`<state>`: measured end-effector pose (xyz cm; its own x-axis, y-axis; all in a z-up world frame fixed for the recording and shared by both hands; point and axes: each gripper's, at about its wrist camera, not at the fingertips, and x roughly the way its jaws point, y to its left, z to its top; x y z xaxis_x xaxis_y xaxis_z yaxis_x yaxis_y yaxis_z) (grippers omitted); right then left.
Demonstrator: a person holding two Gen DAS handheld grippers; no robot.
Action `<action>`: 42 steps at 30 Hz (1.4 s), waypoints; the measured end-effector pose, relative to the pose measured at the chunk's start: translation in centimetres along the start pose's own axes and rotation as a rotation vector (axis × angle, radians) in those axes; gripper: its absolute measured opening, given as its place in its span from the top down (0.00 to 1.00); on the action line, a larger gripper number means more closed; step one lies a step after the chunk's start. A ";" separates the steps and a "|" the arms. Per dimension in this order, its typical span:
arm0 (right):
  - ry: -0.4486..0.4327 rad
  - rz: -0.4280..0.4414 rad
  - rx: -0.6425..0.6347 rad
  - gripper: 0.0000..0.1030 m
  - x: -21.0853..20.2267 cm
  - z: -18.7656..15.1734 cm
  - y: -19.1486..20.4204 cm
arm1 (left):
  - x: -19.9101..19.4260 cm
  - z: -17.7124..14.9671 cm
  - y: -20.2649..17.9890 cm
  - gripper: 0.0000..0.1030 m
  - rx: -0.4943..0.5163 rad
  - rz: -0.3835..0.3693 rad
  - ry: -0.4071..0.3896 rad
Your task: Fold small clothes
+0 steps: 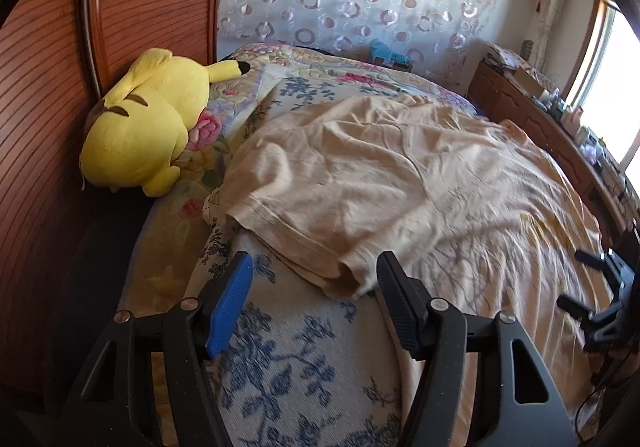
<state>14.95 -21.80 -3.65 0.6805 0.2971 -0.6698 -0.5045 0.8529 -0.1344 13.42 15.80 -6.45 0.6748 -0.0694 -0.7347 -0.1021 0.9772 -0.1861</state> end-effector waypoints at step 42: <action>0.062 0.027 0.012 0.00 1.6 0.4 0.0 | 0.1 9.0 -14.8 0.91 0.323 -0.162 0.003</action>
<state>16.23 -21.16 -4.45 0.6323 0.2931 -0.7172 -0.5154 0.8503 -0.1069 21.59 3.11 2.08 0.6610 -0.2285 -0.7148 0.2427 0.9664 -0.0845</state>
